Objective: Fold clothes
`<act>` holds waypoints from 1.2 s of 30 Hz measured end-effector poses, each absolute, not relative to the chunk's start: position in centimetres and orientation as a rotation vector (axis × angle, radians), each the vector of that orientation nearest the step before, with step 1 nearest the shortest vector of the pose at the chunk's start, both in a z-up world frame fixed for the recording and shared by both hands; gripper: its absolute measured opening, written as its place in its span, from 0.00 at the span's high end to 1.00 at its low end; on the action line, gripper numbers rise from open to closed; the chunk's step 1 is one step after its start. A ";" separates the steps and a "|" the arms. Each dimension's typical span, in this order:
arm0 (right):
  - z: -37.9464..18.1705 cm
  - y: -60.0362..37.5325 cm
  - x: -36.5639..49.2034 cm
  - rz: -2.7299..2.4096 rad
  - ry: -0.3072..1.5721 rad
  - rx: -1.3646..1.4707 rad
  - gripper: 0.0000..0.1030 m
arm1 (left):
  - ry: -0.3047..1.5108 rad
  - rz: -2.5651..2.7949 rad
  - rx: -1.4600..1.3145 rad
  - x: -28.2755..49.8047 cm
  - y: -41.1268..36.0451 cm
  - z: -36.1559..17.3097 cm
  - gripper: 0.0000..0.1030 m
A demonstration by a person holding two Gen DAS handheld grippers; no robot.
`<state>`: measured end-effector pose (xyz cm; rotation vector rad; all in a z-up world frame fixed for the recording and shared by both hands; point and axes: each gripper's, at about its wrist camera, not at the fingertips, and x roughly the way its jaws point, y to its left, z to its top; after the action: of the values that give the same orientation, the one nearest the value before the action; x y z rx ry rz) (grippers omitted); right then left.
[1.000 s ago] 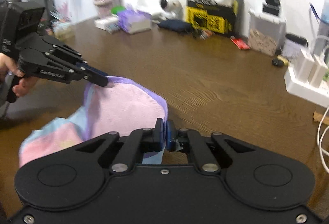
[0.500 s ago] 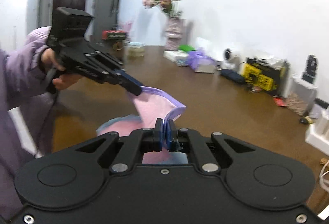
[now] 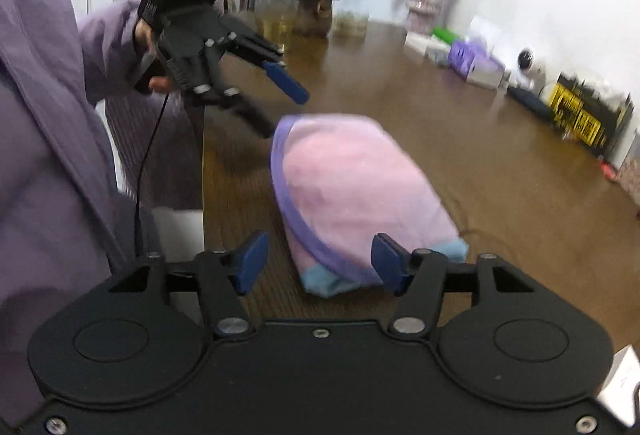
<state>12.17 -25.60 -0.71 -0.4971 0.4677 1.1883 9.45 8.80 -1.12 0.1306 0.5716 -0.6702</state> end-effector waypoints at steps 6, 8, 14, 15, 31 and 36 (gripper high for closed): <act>-1.2 -23.3 12.3 1.209 0.425 -0.508 0.38 | 0.520 -0.693 0.144 10.8 6.4 -0.5 0.18; -1.5 -22.6 12.9 1.162 0.422 -0.500 0.37 | 0.537 -0.653 0.164 11.6 4.9 -0.7 0.18; -3.0 -22.1 13.0 1.011 0.450 -0.585 0.35 | 0.587 -0.589 0.291 13.3 1.4 -2.7 0.18; -3.2 -22.3 12.8 1.019 0.456 -0.585 0.34 | 0.592 -0.591 0.301 13.3 1.3 -3.0 0.18; -2.3 -26.8 10.2 0.988 0.461 -0.615 0.15 | 0.645 -0.489 0.303 10.0 4.9 -0.5 0.00; -1.3 -28.5 11.9 0.962 0.490 -0.476 0.12 | 0.731 -0.429 0.210 11.3 6.5 0.2 0.00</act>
<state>11.93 -28.47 -1.27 -0.4761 0.4895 0.9622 11.30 6.53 0.22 0.2097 0.7307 -0.4290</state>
